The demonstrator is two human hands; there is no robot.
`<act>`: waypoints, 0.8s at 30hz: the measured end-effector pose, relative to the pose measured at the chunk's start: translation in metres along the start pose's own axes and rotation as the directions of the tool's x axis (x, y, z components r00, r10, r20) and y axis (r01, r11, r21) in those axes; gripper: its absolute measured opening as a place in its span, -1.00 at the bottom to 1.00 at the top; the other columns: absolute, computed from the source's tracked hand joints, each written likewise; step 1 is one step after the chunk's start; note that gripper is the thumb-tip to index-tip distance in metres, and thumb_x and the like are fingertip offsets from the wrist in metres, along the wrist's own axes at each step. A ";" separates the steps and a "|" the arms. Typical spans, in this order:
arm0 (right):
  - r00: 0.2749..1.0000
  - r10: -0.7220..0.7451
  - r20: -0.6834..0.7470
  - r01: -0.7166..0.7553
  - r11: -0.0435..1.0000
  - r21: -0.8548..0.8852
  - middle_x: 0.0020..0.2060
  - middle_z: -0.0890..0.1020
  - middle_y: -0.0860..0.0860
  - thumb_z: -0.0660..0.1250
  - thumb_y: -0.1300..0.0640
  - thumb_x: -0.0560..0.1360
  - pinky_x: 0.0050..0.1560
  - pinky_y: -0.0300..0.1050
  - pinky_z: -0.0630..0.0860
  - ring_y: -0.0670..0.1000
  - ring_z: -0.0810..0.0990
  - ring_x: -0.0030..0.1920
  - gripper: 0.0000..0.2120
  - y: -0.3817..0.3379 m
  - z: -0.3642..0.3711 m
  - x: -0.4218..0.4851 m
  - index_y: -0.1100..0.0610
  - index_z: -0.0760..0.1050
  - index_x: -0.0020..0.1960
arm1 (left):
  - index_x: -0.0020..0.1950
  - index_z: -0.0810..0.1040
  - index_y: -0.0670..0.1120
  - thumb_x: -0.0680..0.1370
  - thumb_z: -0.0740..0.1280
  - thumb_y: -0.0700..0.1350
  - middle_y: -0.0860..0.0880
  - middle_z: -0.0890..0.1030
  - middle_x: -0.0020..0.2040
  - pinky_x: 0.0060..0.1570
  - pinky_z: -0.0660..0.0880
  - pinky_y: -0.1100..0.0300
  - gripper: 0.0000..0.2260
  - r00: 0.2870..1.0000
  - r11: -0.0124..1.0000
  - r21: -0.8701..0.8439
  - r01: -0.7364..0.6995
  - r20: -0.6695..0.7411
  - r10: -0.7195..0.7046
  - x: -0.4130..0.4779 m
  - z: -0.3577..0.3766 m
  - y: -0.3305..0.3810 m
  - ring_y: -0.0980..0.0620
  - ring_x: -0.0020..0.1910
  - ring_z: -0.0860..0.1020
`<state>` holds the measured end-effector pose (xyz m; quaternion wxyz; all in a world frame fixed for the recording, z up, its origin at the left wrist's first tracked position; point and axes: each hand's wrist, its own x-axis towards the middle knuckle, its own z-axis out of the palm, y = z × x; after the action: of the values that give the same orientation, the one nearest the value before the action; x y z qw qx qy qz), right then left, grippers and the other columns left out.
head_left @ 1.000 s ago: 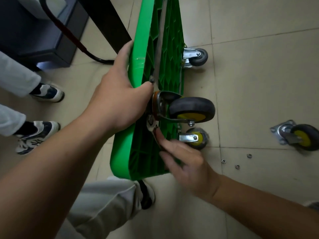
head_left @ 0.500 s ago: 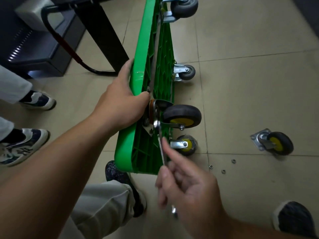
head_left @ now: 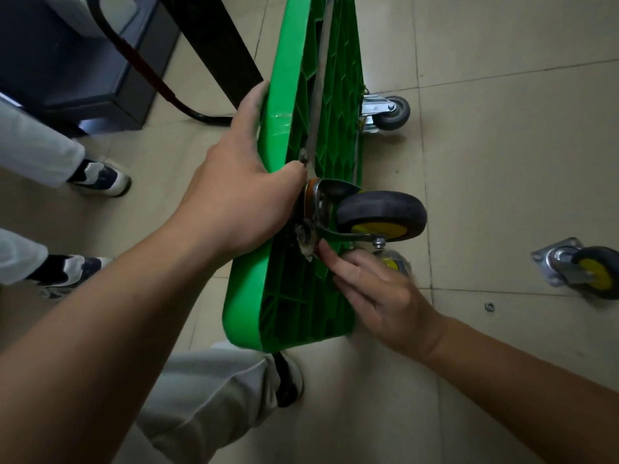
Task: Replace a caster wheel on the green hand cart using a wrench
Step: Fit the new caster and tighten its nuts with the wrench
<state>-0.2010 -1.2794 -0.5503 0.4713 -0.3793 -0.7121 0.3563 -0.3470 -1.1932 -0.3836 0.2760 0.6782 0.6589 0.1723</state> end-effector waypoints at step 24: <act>0.985 0.069 -0.158 -0.061 0.997 0.053 -0.21 0.55 0.08 0.31 0.32 0.58 -0.23 -0.12 0.57 -0.02 0.55 -0.29 -0.51 -0.078 0.008 -0.033 0.25 0.32 0.49 | 0.53 0.11 0.39 0.40 0.34 0.04 0.15 0.59 0.06 0.03 0.62 -0.10 -0.24 1.000 0.999 -0.042 0.002 -0.008 -0.003 0.000 0.000 -0.001 -0.02 -0.09 0.66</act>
<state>-0.2157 -1.3456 -0.4986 0.5237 -0.4182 -0.6507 0.3569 -0.3474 -1.1931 -0.3843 0.2876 0.6708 0.6571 0.1887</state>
